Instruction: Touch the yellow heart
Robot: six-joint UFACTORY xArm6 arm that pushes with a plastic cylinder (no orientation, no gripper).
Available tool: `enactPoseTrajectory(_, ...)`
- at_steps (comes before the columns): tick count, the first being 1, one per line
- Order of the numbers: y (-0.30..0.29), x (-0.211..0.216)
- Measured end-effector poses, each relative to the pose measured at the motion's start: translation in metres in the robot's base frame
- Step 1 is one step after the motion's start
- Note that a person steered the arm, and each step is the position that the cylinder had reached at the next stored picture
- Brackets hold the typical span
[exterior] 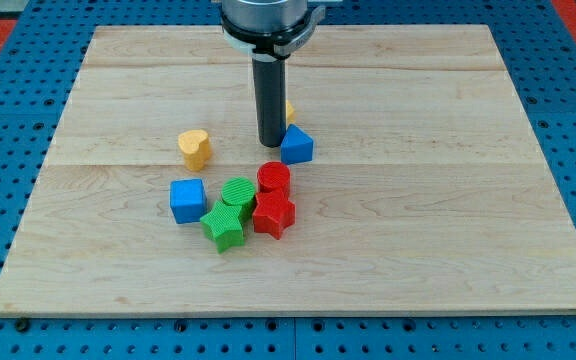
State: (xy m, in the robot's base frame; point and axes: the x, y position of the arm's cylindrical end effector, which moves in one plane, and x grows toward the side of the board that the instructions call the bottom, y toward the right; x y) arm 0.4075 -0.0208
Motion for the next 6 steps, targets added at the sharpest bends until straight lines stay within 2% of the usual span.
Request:
enactPoseTrajectory(2, -0.058, -0.019)
enactPoseTrajectory(3, -0.115, -0.012)
enactPoseTrajectory(4, -0.124, -0.012)
enactPoseTrajectory(6, -0.034, -0.017)
